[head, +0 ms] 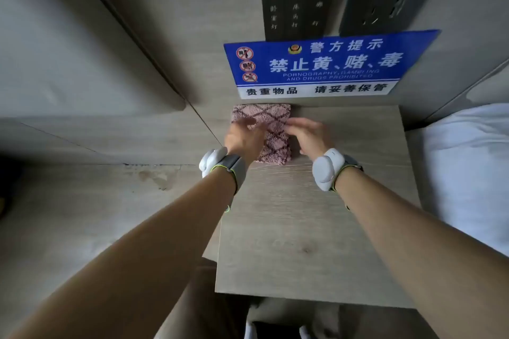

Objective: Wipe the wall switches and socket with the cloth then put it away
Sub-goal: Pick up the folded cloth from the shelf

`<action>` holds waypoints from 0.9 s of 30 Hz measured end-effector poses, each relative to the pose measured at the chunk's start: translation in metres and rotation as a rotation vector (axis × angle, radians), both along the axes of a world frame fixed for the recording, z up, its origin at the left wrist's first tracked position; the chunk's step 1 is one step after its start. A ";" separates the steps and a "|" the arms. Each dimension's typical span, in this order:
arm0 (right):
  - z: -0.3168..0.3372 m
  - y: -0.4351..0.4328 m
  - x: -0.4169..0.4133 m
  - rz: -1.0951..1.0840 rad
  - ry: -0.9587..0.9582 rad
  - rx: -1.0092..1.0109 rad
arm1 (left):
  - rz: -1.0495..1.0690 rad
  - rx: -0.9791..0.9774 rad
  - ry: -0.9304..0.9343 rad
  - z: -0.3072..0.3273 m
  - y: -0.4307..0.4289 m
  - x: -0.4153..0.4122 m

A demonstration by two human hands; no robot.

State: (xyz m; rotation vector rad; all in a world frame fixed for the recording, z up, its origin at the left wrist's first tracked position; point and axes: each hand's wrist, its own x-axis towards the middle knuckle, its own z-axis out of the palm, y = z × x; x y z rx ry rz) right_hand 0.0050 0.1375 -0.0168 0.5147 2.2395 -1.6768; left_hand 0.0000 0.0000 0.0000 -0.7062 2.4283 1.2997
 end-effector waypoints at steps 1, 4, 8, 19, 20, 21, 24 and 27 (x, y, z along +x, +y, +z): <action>-0.007 -0.003 0.000 -0.009 0.015 -0.003 | 0.006 -0.007 0.028 -0.008 -0.003 -0.002; -0.023 -0.009 -0.007 0.014 0.100 0.082 | 0.059 -0.056 0.082 -0.028 -0.010 -0.011; -0.038 -0.012 -0.014 0.084 0.174 0.201 | 0.111 -0.073 0.151 -0.041 -0.013 -0.010; -0.068 -0.017 -0.018 -0.007 0.403 0.290 | 0.073 -0.112 0.372 -0.074 0.002 -0.005; -0.069 -0.017 -0.014 -0.003 0.425 0.295 | 0.070 -0.093 0.391 -0.075 0.001 0.000; -0.068 -0.016 -0.015 -0.003 0.427 0.287 | 0.064 -0.072 0.399 -0.076 0.001 -0.001; -0.067 -0.018 0.003 0.011 0.450 0.289 | 0.082 -0.003 0.428 -0.074 -0.003 0.016; -0.069 -0.020 0.017 -0.001 0.442 0.314 | 0.112 0.035 0.401 -0.071 -0.006 0.027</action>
